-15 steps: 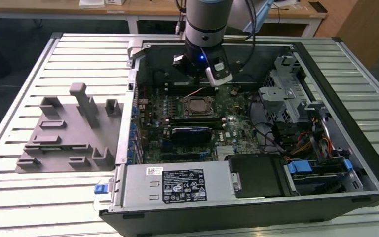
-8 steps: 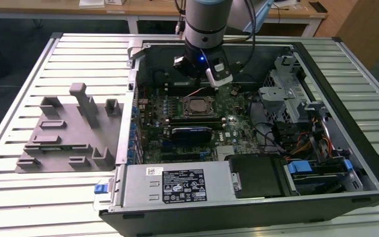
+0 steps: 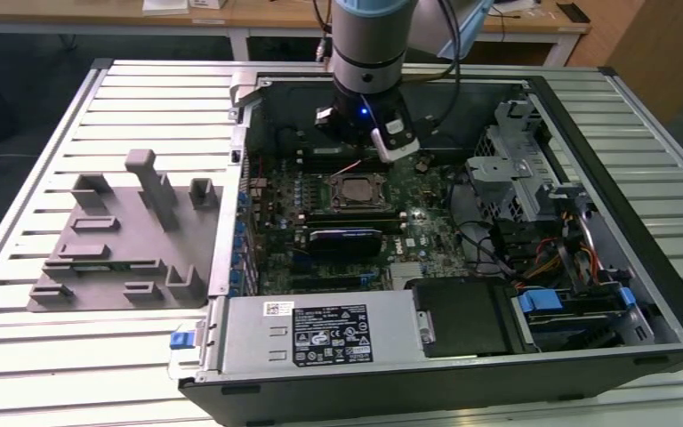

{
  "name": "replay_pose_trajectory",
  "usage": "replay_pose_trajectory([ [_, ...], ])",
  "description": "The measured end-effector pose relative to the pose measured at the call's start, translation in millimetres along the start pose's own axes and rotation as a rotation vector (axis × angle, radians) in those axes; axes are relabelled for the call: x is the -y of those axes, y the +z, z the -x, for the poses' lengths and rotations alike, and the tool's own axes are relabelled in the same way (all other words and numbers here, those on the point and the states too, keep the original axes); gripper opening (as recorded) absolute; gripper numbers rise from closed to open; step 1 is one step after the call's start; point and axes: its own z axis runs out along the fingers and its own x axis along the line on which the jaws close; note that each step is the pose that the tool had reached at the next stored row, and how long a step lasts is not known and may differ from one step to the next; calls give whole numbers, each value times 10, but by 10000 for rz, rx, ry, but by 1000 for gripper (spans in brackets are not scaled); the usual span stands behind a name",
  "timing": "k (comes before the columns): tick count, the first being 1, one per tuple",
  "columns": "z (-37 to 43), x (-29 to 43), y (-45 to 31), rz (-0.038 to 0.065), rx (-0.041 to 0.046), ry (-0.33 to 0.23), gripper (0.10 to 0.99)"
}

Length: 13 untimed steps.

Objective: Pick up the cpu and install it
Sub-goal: 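Install the first cpu locking lever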

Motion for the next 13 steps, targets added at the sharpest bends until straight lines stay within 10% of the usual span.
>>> replay_pose_trajectory([
  [13, -12, 30, 99, 47, 521, -43, 106],
])
